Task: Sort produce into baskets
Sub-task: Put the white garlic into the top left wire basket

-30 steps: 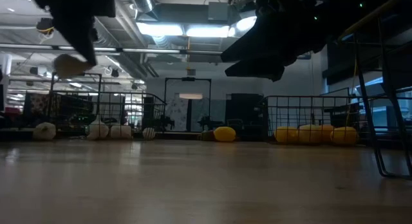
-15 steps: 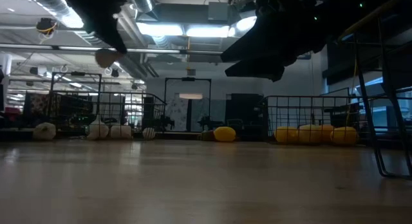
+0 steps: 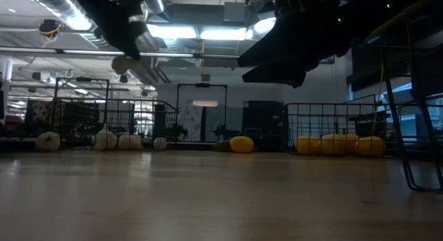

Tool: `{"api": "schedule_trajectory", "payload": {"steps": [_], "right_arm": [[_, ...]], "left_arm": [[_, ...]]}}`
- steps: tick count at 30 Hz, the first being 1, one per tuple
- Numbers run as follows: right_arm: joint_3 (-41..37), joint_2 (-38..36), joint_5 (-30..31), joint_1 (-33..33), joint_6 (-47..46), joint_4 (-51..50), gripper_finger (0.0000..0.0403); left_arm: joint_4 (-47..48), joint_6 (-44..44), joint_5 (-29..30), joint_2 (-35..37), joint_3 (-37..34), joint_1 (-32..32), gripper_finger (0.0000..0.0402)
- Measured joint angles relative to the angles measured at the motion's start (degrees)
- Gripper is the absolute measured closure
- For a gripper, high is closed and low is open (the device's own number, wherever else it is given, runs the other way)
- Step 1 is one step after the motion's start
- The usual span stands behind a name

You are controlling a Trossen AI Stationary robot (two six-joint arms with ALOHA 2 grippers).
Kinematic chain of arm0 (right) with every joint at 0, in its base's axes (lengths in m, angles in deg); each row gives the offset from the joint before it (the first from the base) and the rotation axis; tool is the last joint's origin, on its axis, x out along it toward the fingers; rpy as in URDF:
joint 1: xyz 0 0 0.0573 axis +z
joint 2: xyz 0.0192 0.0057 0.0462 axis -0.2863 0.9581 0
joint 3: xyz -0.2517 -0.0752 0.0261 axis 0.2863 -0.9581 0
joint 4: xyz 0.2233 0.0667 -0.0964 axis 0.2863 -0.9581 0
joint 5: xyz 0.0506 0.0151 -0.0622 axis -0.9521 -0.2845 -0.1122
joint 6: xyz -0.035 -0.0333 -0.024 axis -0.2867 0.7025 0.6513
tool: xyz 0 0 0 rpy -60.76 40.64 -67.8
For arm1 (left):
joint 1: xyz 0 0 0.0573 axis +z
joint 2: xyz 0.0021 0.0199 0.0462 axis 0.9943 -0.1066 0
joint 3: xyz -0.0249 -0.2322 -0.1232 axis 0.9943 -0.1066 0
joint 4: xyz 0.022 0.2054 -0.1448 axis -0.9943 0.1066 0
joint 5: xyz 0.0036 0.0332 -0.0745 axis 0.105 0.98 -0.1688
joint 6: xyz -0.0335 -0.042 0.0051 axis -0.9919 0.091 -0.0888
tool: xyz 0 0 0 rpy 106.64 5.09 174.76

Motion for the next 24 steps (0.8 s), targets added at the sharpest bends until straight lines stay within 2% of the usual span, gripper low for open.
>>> {"api": "schedule_trajectory", "payload": {"steps": [10,16,24], "right_arm": [[0.0,0.0,1.1,0.0,0.2,-0.3,0.0139],[0.0,0.0,1.1,0.0,0.2,-0.4,0.0139],[0.0,0.0,1.1,0.0,0.2,-0.5,0.0139]], "left_arm": [[-1.9,1.7,-2.1,-10.3,0.0,10.6,0.0398],[-2.8,2.4,-2.3,-17.2,-0.1,13.6,0.0398],[-4.8,-0.4,-3.3,-22.4,-0.1,16.4,0.0398]]}}
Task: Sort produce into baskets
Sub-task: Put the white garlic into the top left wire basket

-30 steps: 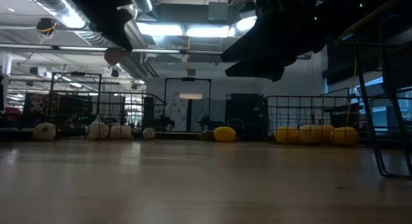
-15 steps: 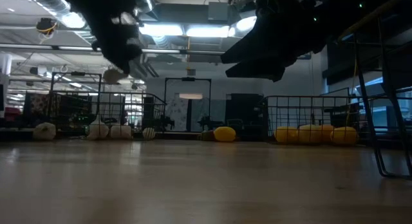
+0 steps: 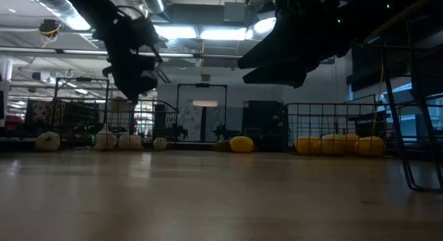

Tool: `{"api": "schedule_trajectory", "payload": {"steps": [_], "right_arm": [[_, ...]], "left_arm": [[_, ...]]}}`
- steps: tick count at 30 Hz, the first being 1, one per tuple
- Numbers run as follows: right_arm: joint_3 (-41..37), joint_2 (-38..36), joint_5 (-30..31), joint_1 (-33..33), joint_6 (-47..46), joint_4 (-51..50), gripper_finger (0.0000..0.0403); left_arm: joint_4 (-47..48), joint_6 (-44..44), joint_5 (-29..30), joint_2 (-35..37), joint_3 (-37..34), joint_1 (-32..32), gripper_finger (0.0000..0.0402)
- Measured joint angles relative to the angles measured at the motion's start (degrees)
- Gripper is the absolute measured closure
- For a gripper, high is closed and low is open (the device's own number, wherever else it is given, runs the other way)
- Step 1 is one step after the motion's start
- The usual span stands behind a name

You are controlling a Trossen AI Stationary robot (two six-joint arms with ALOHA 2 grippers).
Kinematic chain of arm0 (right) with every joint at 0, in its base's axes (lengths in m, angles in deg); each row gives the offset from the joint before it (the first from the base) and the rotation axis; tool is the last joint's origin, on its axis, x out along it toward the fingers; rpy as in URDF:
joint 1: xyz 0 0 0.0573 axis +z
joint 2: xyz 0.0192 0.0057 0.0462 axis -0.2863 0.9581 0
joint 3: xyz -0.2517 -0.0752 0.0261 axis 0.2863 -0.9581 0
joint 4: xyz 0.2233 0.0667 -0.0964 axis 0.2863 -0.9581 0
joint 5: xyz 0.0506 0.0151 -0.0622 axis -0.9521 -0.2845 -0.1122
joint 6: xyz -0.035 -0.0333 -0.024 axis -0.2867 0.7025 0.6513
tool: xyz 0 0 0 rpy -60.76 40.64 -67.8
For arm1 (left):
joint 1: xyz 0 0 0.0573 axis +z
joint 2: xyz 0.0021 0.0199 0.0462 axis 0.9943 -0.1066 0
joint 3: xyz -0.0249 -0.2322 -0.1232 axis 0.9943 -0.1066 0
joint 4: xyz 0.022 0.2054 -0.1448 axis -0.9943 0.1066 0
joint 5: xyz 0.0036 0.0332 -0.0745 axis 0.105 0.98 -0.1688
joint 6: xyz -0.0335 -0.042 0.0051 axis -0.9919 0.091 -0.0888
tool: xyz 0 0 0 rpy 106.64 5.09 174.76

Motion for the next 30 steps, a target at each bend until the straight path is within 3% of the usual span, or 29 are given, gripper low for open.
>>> {"api": "schedule_trajectory", "payload": {"steps": [27,30], "right_arm": [[0.0,0.0,0.0,0.0,0.0,0.0,0.0139],[0.0,0.0,0.0,0.0,0.0,0.1,0.0139]], "left_arm": [[3.7,1.2,0.6,-3.0,0.0,1.6,0.0397],[4.0,0.5,0.6,-3.0,0.0,1.9,0.0381]]}}
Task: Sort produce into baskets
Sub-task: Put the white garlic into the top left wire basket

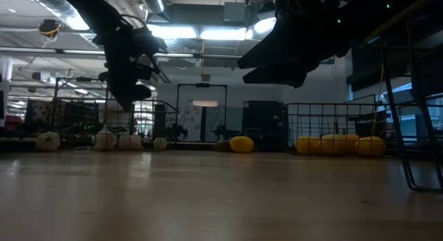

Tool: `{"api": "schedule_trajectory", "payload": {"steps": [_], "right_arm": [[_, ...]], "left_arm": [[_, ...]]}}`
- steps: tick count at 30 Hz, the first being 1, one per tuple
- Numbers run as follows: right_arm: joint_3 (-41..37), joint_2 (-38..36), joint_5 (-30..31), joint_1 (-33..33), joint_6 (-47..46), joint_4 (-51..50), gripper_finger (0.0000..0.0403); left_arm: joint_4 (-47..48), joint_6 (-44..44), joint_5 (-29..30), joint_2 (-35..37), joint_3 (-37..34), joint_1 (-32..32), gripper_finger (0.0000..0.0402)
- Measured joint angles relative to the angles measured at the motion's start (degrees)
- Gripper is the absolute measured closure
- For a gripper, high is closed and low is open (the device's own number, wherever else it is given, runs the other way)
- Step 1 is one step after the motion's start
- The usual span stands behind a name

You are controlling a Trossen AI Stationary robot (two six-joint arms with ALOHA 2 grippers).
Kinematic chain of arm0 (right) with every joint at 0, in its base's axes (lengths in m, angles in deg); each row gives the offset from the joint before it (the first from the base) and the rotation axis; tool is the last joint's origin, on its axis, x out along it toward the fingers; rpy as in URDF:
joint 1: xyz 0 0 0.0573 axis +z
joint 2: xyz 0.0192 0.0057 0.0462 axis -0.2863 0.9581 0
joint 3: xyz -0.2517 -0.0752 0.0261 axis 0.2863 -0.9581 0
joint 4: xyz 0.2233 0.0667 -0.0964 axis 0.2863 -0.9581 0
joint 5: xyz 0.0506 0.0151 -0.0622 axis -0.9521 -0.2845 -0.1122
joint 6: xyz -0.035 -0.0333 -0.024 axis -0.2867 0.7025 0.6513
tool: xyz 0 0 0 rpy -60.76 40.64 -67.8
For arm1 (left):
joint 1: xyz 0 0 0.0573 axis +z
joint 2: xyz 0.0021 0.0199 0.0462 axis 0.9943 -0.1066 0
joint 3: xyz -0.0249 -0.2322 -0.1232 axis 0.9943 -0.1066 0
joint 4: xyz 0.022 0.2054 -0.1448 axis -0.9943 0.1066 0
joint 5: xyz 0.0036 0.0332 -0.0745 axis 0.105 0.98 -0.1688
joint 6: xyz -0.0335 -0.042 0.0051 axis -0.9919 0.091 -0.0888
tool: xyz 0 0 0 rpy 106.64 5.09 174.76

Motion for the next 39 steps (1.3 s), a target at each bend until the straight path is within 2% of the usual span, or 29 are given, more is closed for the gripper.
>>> {"api": "schedule_trajectory", "payload": {"steps": [7,11,19,27,32,39], "right_arm": [[0.0,0.0,0.0,0.0,0.0,0.1,0.0139],[0.0,0.0,0.0,0.0,0.0,0.0,0.0139],[0.0,0.0,0.0,0.0,0.0,0.0,0.0139],[0.0,0.0,0.9,0.0,0.0,0.1,0.0139],[0.0,0.0,0.9,0.0,0.0,0.1,0.0139],[0.0,0.0,0.9,0.0,-0.2,0.2,0.0139]], "left_arm": [[0.8,-3.3,0.9,0.0,0.0,1.3,0.0275],[0.8,-1.9,0.6,0.2,0.0,0.4,0.0244],[2.0,-2.9,-0.6,6.9,2.3,-2.7,0.0238],[8.0,-8.1,-12.5,18.1,3.7,-9.8,0.0238],[12.9,-14.2,-20.3,21.5,3.7,-15.7,0.0237],[19.1,-23.0,-22.5,21.0,3.7,-24.6,0.0237]]}}
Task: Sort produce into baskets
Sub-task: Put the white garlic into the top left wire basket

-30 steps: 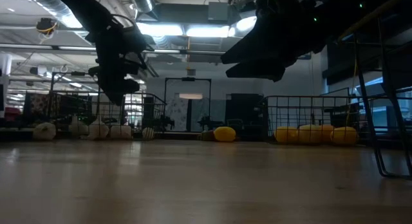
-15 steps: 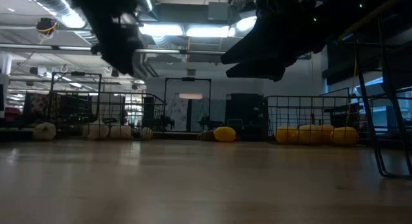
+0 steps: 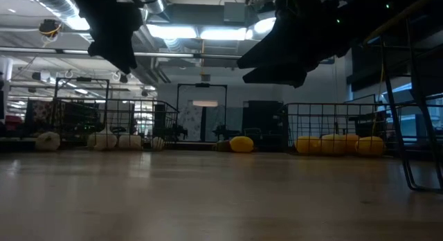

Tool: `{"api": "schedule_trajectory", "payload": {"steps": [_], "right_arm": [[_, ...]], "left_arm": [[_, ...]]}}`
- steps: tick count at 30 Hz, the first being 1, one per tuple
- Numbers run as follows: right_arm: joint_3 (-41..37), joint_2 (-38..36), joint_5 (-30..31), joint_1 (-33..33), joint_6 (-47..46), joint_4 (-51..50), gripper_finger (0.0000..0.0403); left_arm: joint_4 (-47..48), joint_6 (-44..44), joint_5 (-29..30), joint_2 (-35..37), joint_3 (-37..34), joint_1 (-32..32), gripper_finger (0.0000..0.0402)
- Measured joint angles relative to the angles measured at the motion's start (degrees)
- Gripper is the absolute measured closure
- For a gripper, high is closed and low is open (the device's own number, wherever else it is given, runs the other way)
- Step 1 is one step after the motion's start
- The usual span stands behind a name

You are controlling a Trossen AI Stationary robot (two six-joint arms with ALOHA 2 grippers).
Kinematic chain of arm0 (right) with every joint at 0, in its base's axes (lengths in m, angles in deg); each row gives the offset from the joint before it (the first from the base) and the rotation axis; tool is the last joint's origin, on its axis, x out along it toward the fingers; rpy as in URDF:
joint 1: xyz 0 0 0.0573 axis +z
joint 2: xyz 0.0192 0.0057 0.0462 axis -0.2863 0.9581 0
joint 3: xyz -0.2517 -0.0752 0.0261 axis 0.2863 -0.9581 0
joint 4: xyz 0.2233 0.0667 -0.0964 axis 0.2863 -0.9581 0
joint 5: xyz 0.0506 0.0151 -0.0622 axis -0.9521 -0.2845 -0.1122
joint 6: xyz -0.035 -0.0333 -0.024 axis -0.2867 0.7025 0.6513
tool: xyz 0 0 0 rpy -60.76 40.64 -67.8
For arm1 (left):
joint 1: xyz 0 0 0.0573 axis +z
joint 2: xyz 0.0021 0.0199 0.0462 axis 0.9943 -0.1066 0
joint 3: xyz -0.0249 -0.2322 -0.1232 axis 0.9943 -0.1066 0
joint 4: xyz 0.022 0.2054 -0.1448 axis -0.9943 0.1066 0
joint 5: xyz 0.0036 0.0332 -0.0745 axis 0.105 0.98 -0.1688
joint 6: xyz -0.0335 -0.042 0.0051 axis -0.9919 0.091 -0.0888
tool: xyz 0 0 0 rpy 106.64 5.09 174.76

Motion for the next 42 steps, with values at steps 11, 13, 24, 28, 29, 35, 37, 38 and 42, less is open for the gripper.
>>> {"api": "schedule_trajectory", "payload": {"steps": [11,13,24,28,29,35,37,38,42], "right_arm": [[0.0,0.0,0.0,0.0,-0.1,0.0,0.0139],[0.0,0.0,0.0,0.0,-0.2,-0.1,0.0139],[0.0,0.0,0.0,0.0,-0.2,-0.1,0.0139],[0.0,0.0,0.0,0.0,-0.2,0.0,0.0139],[0.0,0.0,0.0,0.0,-0.2,0.0,0.0139],[0.0,0.0,0.0,0.0,-0.2,0.2,0.0139],[0.0,0.0,0.0,0.0,-0.2,0.2,0.0139],[0.0,0.0,0.0,0.0,-0.2,0.2,0.0139],[0.0,0.0,0.0,0.0,-0.2,0.2,0.0139]], "left_arm": [[3.6,-7.1,2.4,-3.8,0.0,-14.2,0.0237],[5.7,-8.0,3.5,-5.1,0.0,-15.9,0.0237],[20.0,-17.7,17.7,-13.8,0.0,-17.9,0.0237],[19.6,-16.0,17.8,-16.7,0.0,-17.7,0.0237],[19.1,-15.4,17.8,-17.4,0.0,-17.7,0.0237],[19.7,-15.1,17.8,-21.1,0.0,-17.7,0.0197],[20.8,-16.8,18.3,-22.0,0.0,-17.4,0.0174],[21.7,-18.3,18.6,-22.6,0.0,-17.2,0.0163],[24.9,-24.0,19.5,-24.9,0.0,-16.0,0.0129]]}}
